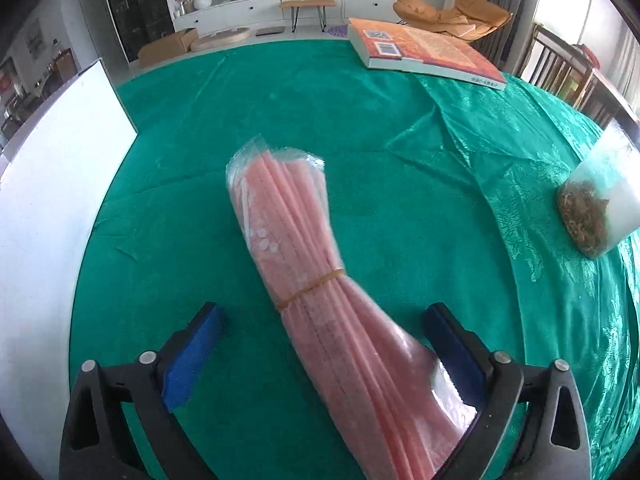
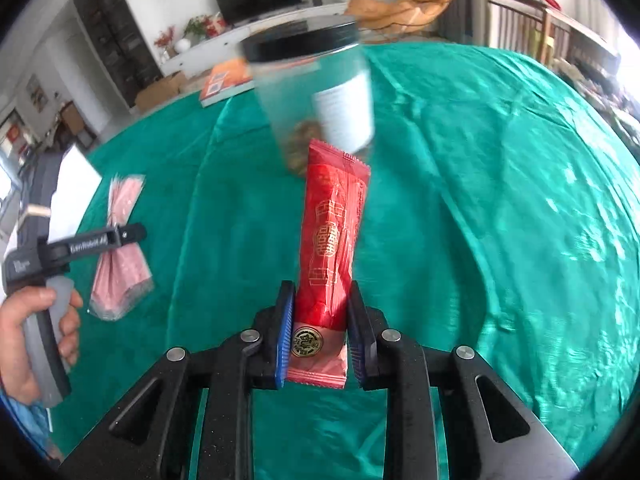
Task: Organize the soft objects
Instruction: 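Close the right tool on the red snack packet while the left tool nears the pink bundle, then close the left tool on the pink plastic-wrapped bundle while the right tool lifts the snack packet, then carry the bundle and snack packet over the white box and open both tools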
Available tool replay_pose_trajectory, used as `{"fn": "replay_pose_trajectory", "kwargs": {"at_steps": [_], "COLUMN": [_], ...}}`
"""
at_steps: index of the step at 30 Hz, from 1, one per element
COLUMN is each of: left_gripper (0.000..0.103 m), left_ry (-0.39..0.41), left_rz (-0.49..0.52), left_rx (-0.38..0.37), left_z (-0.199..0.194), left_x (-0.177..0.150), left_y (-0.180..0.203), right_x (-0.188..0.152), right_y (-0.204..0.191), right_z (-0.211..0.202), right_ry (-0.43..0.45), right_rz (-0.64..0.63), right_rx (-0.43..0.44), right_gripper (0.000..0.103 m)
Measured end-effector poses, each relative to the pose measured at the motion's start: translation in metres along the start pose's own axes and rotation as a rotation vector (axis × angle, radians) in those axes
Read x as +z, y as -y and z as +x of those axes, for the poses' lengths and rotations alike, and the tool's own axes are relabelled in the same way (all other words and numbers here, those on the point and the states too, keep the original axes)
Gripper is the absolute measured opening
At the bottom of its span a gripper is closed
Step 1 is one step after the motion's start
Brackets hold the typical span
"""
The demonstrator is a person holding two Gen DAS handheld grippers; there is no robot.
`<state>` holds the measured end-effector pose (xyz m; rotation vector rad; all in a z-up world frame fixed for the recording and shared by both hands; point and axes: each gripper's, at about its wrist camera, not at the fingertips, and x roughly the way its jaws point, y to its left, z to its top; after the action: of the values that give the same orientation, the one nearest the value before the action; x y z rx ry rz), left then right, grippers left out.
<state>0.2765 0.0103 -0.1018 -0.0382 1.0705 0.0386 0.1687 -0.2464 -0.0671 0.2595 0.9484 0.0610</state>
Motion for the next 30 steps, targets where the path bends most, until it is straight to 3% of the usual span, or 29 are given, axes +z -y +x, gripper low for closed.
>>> {"fn": "replay_pose_trajectory", "kwargs": {"at_steps": [2,3,5,8,12,16,19,22,25,30], "left_gripper": [0.059,0.055,0.03,0.028,0.028,0.028,0.028,0.028,0.028,0.032], "left_ry": [0.028,0.023,0.016,0.016,0.054,0.129,0.19,0.242,0.27,0.255], "left_rz": [0.042,0.063,0.09,0.078,0.032,0.008,-0.013,-0.021,-0.044,-0.077], "left_rx": [-0.015,-0.02,-0.052,-0.138,-0.228,-0.32,-0.371,-0.349,-0.264,-0.021], "left_z": [-0.006,-0.008,-0.01,-0.021,-0.05,-0.1,-0.147,-0.194,-0.233,-0.261], "left_x": [0.001,0.003,0.009,0.019,0.031,0.036,0.029,0.013,-0.013,-0.07], "left_y": [0.007,0.01,0.014,0.011,0.003,-0.013,-0.042,-0.086,-0.145,-0.236], "right_x": [0.019,0.03,0.05,0.071,0.089,0.111,0.127,0.128,0.104,0.035], "right_y": [0.035,0.05,0.071,0.08,0.088,0.073,0.024,-0.062,-0.156,-0.305], "right_z": [-0.001,0.003,0.014,0.033,0.058,0.015,-0.035,-0.074,-0.1,-0.113], "right_ry": [0.035,0.044,0.047,0.024,-0.084,0.024,0.101,0.119,0.099,-0.01], "right_rz": [0.074,0.104,0.144,0.117,0.086,0.064,-0.024,-0.187,-0.305,-0.425], "right_rx": [-0.009,-0.001,0.015,-0.005,-0.074,-0.035,0.033,0.113,0.275,0.565], "right_gripper": [0.026,0.026,0.026,0.026,0.026,0.026,0.026,0.026,0.026,0.026]}}
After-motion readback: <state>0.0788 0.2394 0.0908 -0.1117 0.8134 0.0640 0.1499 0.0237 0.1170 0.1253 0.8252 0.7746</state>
